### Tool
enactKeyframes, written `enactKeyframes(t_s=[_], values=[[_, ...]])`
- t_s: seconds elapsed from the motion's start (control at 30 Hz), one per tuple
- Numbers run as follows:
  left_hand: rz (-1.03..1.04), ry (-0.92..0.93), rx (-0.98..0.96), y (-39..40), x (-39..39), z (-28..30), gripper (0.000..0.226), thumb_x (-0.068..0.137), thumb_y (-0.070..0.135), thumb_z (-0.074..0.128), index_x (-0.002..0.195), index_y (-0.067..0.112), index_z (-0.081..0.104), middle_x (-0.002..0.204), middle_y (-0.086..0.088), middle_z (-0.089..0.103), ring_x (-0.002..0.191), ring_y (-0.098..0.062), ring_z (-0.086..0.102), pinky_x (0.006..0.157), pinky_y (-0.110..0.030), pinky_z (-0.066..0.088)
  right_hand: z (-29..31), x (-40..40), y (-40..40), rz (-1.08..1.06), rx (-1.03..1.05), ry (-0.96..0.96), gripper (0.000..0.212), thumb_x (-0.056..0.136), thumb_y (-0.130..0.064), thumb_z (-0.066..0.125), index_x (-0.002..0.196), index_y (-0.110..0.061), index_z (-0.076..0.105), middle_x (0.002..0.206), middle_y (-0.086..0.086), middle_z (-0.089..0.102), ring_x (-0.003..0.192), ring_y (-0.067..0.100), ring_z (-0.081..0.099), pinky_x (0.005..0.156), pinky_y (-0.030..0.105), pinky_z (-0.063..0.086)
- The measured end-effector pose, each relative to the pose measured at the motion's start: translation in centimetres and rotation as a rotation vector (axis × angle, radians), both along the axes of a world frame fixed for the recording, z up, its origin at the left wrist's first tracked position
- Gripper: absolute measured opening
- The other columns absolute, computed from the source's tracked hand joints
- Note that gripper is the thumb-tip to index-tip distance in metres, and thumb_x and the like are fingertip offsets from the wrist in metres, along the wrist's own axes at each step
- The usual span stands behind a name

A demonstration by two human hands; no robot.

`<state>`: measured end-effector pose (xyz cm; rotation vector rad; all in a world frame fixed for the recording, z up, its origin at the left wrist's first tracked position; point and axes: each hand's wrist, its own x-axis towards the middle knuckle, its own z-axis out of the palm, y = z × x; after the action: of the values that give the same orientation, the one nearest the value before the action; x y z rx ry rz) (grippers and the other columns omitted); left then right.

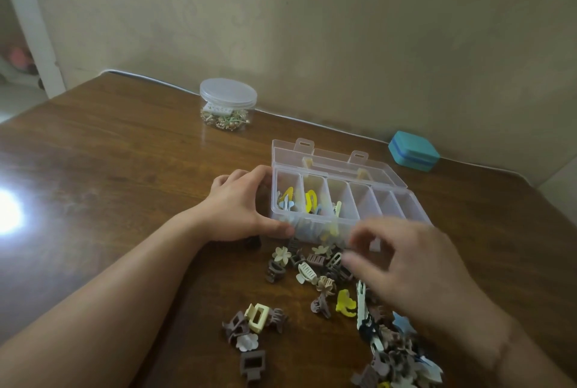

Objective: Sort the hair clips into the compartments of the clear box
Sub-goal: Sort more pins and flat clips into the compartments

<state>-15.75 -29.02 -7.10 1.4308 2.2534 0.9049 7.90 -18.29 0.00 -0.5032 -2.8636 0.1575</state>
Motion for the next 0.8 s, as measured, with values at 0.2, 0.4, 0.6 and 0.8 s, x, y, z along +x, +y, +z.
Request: enactKeyframes(t_s=[0.2,0.4,0.6,0.8], values=[[0.001,-0.005,-0.006,0.0,0.1,0.1,0.104,0.045,0.084,0.061,0.135,0.042,0.032,0.125,0.017,0.042,0.122,-0.005,0.028,0.113,-0.039,0.015,-1.0,2.2,-1.4,-0.008,0.008,-0.328,0.048,0.074,-0.077,0.050,0.111,-0.046,0.049,0.109,-0.029,0.056,0.095,-0.002,0.055,0.083,0.024,0.046],[0.002,0.007,-0.008,-0.1,0.1,0.1,0.105,0.045,0.084,0.061,0.136,0.042,0.032,0.133,0.013,0.046,0.130,-0.010,0.032,0.114,-0.040,0.015,-1.8,1.6,-0.9,0.029,0.033,-0.225,0.030,0.085,-0.061,0.045,0.106,-0.044,0.057,0.096,-0.027,0.063,0.086,-0.001,0.059,0.074,0.020,0.048],[0.009,0.002,-0.009,-0.2,0.3,0.2,0.101,0.053,0.079,0.069,0.138,0.039,0.032,0.129,0.013,0.045,0.127,-0.009,0.031,0.114,-0.040,0.016,0.6,-0.8,1.3,-0.025,-0.281,0.081,0.016,0.088,-0.025,0.065,0.088,-0.042,0.066,0.068,-0.015,0.065,0.057,0.007,0.059,0.049,0.015,0.047],[0.019,-0.003,-0.004,-0.2,0.4,0.5,0.094,0.061,0.068,0.075,0.139,0.038,0.032,0.125,0.015,0.042,0.120,-0.007,0.028,0.113,-0.040,0.016,0.9,-4.4,4.0,-0.099,-0.257,0.139,0.012,0.084,-0.026,0.071,0.090,-0.035,0.068,0.087,-0.016,0.069,0.066,-0.012,0.056,0.061,0.011,0.041]])
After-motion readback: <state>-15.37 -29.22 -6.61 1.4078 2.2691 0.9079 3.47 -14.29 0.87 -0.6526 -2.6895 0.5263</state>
